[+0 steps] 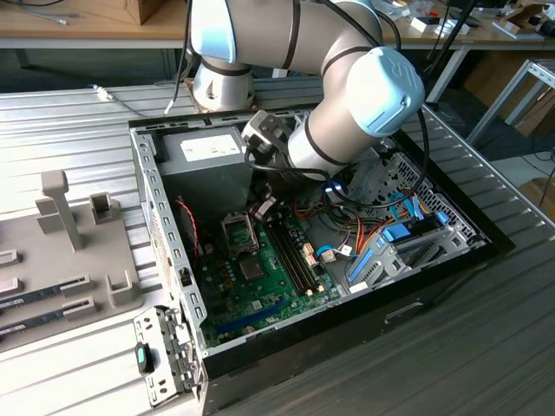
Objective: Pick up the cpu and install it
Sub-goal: 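Close the cpu cover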
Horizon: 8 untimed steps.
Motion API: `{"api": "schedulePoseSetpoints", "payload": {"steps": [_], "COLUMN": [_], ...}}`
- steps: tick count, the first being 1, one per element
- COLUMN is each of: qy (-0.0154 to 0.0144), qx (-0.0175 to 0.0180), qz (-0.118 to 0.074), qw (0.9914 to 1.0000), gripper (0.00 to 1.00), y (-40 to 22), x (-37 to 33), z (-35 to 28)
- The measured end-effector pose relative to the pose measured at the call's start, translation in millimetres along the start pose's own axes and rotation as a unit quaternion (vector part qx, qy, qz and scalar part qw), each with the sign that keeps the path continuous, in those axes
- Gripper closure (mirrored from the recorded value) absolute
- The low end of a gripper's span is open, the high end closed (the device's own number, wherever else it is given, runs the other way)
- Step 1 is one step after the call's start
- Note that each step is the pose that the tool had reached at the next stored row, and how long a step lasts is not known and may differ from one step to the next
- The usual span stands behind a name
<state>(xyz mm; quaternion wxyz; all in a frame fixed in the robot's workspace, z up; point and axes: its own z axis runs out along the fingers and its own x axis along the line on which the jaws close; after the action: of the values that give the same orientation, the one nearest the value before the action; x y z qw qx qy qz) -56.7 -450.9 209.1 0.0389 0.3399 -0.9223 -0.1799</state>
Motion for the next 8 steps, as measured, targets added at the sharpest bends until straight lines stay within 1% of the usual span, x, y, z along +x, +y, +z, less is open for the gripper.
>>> {"api": "schedulePoseSetpoints", "payload": {"steps": [3, 6, 8], "qy": [-0.0007, -0.0025, -0.0046], "qx": [-0.0005, -0.0023, -0.0045], "qz": [-0.001, -0.001, -0.002], "qw": [1.00000, 0.99999, 0.99998], "gripper": [0.89, 0.89, 0.89], "y": [0.9, 2.2, 2.9], "x": [0.7, 1.5, 2.2], "z": [-1.3, -4.0, -6.4]}}
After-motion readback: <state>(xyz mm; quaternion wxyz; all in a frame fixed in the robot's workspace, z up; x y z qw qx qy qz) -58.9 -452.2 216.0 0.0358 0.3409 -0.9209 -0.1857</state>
